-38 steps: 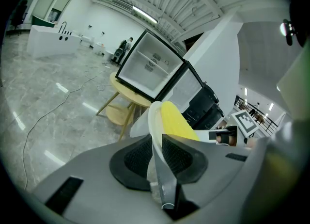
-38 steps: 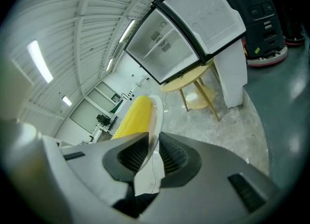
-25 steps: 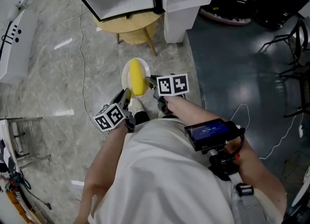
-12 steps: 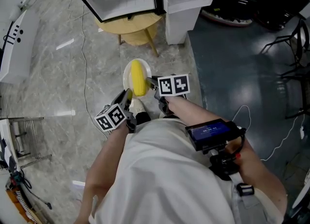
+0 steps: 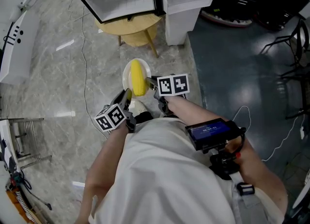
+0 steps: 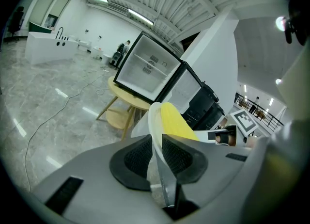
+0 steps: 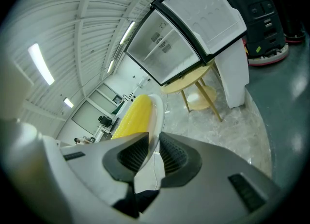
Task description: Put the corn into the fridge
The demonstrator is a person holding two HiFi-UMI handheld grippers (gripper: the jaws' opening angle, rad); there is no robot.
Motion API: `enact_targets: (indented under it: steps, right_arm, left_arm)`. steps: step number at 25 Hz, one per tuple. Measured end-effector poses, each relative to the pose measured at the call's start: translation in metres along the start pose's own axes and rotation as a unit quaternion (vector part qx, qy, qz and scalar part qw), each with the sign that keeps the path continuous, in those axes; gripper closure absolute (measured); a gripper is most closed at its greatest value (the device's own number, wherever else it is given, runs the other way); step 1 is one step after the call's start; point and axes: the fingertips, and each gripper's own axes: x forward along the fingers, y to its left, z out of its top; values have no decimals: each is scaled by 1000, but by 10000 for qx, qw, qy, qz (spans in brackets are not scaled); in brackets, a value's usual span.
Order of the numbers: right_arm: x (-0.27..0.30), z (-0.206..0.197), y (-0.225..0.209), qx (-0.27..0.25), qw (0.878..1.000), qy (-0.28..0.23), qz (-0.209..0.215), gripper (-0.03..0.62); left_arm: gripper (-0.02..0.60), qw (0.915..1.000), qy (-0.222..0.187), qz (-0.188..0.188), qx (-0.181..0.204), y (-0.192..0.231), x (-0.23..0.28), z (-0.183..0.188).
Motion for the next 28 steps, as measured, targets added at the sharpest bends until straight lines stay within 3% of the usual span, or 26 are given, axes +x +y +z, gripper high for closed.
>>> enact_targets:
  steps: [19,28]
  right_arm:
    - [1,7,-6,169,9997,-38,-146,533]
    - [43,50,-26,300,9994,-13,-145,533]
  left_arm:
    - [518,9998,176,-102,23,-2,10,7]
    - [518,9995,292,-99,-72,25,58,43]
